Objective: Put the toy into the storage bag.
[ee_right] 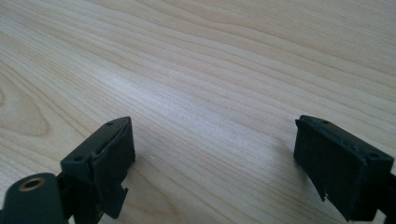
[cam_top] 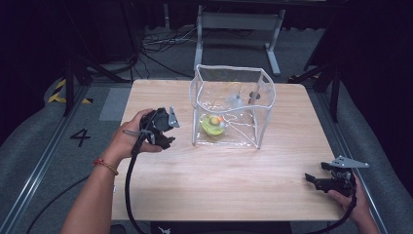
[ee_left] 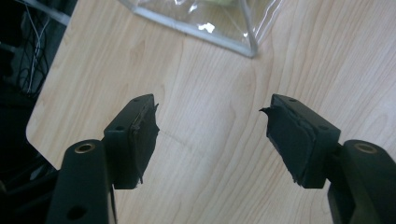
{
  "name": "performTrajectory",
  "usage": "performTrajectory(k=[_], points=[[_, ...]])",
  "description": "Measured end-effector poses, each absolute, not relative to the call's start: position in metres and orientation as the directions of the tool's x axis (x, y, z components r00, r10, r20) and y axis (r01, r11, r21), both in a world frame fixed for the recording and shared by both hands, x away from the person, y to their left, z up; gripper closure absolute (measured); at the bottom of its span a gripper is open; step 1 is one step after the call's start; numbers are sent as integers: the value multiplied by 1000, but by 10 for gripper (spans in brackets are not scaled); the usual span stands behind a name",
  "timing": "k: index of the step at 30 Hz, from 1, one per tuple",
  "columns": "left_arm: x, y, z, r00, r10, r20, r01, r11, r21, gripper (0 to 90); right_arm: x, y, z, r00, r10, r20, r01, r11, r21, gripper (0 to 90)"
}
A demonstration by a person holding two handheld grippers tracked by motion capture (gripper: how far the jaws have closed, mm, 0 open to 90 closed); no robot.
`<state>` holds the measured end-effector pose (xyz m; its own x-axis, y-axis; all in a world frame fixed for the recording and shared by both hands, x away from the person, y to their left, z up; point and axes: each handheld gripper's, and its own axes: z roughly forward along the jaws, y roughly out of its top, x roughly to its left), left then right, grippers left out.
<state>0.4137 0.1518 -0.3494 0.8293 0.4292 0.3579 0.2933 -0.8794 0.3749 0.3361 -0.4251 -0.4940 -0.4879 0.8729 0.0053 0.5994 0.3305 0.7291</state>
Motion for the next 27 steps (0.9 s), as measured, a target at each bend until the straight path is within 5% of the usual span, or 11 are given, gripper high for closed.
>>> performTrajectory(k=[27], points=[[362, 227, -453, 729, 651, 213, 449, -689, 568, 216, 336, -425, -494, -488, 873, 6, 600, 330, 729, 131]])
